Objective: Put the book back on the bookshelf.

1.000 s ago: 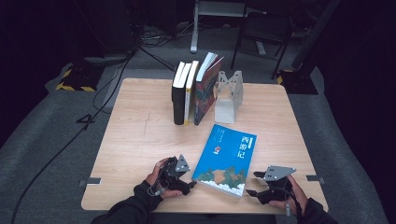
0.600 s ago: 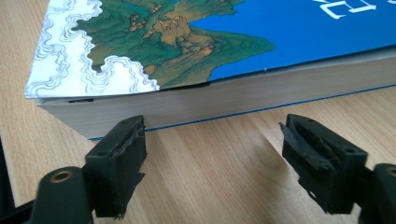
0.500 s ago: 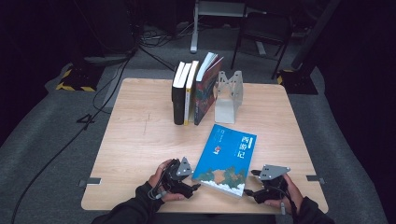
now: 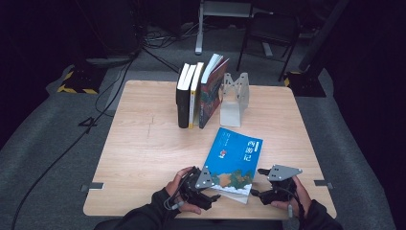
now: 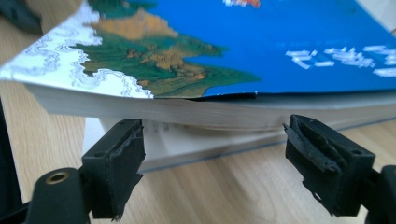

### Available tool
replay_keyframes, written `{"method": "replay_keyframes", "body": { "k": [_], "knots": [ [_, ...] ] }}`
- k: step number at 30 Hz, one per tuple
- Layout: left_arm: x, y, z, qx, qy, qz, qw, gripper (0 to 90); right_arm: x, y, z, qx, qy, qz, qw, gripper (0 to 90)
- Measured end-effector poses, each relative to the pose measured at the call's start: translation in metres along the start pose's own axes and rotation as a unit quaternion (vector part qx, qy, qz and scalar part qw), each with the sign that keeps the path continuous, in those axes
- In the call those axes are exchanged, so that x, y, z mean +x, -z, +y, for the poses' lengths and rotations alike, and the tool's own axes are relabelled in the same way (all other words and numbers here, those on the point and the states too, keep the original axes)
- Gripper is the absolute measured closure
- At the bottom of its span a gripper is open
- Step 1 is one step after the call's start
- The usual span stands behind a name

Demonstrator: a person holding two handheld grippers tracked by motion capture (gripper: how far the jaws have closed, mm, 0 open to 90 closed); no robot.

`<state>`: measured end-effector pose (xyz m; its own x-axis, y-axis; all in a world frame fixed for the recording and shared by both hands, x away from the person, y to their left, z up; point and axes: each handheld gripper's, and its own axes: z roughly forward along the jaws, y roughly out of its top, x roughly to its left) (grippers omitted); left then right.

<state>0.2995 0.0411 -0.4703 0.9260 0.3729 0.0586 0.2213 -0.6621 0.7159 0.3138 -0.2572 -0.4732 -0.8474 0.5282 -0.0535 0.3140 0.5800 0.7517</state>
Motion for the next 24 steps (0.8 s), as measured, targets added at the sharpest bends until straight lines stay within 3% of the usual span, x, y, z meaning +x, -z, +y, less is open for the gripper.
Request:
{"method": "replay_keyframes", "body": {
  "k": [8,9,20,23,24],
  "knots": [
    [-0.02,-0.02,0.022,0.004,-0.021,-0.018,0.9996,19.2,-0.003,0.005,0.013,-0.03,-0.006,-0.008,0.9995,19.8],
    [-0.022,-0.024,0.025,0.01,-0.019,-0.007,0.9997,19.1,-0.003,0.005,0.015,-0.031,-0.007,-0.008,0.9995,19.8],
    [-0.021,-0.037,0.04,0.003,0.012,0.024,0.9996,23.3,-0.006,0.001,0.029,-0.053,-0.006,-0.011,0.9985,19.4],
    [-0.018,-0.038,0.043,-0.001,0.025,0.034,0.9991,35.8,-0.007,0.0,0.031,-0.055,-0.006,-0.01,0.9984,19.0],
    [-0.017,-0.038,0.044,0.0,0.03,0.044,0.9986,35.8,-0.007,0.0,0.031,-0.055,-0.005,-0.01,0.9984,18.9]
  ]
}}
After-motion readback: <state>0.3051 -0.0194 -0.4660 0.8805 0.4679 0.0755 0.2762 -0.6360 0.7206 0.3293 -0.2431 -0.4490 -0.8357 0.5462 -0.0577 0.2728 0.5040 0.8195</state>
